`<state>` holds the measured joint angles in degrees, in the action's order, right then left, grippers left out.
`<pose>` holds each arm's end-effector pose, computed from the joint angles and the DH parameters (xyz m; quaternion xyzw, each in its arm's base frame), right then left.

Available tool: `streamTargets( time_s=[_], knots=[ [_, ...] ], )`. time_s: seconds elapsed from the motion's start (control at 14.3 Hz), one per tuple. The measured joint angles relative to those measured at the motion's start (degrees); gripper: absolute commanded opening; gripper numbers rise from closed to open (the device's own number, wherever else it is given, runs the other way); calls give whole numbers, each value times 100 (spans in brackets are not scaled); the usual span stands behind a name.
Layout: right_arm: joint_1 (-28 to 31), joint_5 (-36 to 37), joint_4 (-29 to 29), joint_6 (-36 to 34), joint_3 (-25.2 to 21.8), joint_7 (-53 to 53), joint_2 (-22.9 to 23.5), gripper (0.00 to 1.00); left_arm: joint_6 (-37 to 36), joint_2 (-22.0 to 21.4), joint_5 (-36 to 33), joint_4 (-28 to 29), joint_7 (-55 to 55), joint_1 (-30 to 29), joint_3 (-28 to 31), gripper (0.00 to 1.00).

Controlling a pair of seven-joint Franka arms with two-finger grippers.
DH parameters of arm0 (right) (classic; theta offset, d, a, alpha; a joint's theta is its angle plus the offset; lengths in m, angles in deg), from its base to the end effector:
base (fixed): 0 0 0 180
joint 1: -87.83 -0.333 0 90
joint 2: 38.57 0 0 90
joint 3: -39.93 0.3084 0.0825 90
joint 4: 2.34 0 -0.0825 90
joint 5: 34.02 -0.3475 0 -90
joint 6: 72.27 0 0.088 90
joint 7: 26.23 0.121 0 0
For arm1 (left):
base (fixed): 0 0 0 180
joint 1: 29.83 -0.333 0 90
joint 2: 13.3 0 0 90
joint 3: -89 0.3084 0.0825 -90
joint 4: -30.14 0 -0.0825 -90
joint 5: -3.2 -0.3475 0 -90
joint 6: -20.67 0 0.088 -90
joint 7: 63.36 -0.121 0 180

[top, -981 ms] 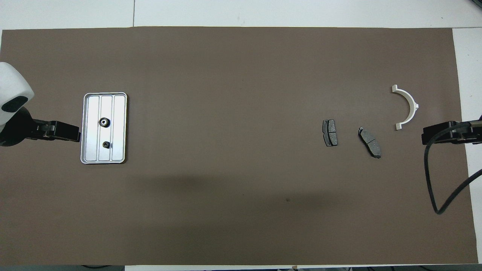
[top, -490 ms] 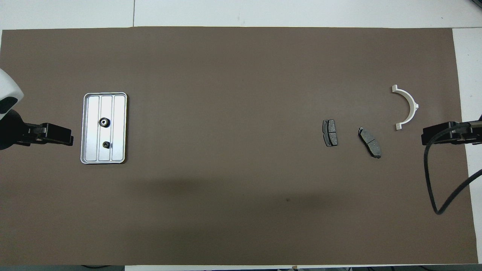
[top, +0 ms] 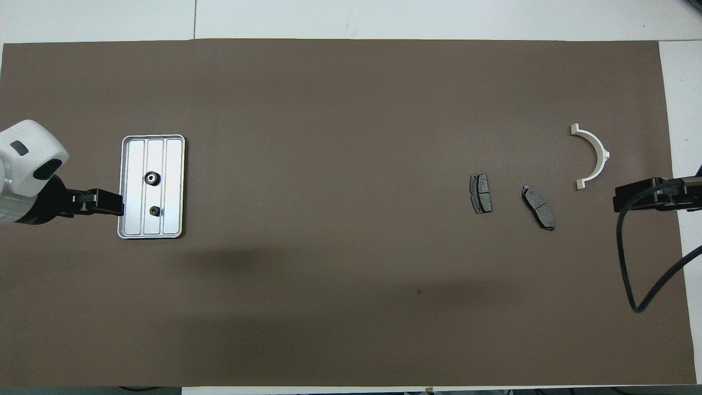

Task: Place bearing gear from tray to pile
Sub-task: 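Grasp a bearing with the left gripper while the right gripper moves inward, then lift the dark bearing off the tray with the left gripper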

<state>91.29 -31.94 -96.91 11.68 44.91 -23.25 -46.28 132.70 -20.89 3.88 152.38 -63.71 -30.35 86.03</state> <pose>0.4646 0.0107 0.6257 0.9993 -0.0147 -0.0247 0.0249 0.4732 -0.0218 0.4547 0.9995 -0.0218 -0.0230 0.0016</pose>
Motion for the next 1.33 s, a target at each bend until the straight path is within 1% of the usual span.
streamTargets(
  time_s=[0.14, 0.35, 0.56, 0.77, 0.91, 1.05, 1.33],
  knots=[
    [0, 0, -1, 0, -3, 0, 0, 100, 558, 34, 0, 477, -28, 0, 0, 92],
    [1, 0, -66, 72, -23, 0, -1, 100, 1003, 197, 0, 741, -174, -64, 3, 88],
    [-3, -2, -478, 689, -25, 0, 11, 100, 1482, 387, 0, 899, -395, -256, 14, 88],
    [-35, -5, -1024, 1409, -20, 0, 94, 100, 1930, 685, 0, 1024, -451, -300, 11, 88],
    [-62, -6, -1243, 1836, -12, 2, 282, 100, 2173, 894, 0, 1028, -453, -300, 5, 88],
    [-146, -11, -1313, 2245, 0, 153, 586, 100, 2400, 1062, 0, 1029, -454, -300, 1, 88],
    [-588, -12, -1341, 3122, 31, 961, 1334, 100, 2652, 1255, 0, 1029, -457, -300, 0, 86]
  ],
)
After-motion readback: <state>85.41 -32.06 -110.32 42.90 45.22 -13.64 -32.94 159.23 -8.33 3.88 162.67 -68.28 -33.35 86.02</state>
